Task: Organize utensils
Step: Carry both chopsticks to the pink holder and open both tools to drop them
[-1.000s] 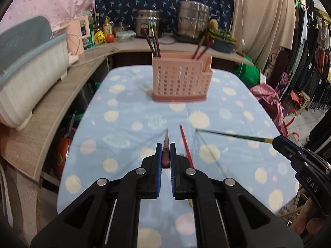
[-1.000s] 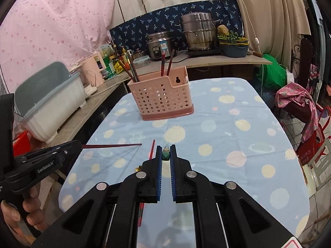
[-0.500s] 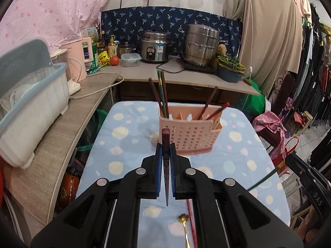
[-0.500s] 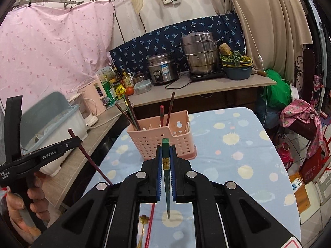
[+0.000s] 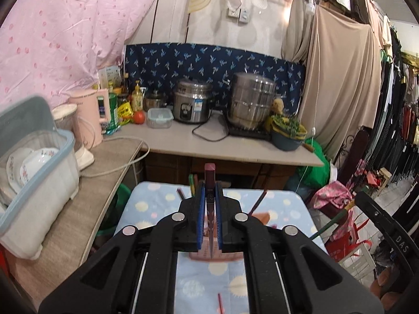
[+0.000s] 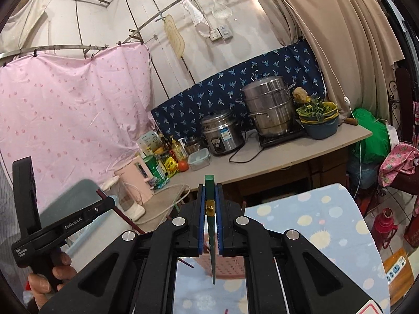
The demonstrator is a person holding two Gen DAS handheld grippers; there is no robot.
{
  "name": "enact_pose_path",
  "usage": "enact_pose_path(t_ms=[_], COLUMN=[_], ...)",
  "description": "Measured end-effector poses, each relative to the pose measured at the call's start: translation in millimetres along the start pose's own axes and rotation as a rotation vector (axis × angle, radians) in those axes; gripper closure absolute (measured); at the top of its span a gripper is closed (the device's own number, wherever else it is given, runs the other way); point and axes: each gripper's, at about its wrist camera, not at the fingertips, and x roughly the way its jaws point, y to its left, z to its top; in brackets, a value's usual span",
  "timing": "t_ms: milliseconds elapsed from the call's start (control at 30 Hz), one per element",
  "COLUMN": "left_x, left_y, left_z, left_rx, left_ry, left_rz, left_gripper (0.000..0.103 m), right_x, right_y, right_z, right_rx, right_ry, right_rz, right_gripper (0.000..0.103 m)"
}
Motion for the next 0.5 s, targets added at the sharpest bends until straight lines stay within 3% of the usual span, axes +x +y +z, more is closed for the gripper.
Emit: enact_pose_path(t_ms=[267,500], left_x=[32,81], left_y=[-8,-3], left_z=[30,12], left_rx=[0.005,0.013], left_ry=[-0.049,0.017], left_rz=[0.005,0.020], left_gripper=[0.096,0.096], right_x=[42,92], right_y=[3,-12], right_z=[33,9], right_rx=[-0.009,-0.022], right_ry=[-0.066,0.022], right_rz=[-0.006,-0.051], right_gripper=[0.096,0.096])
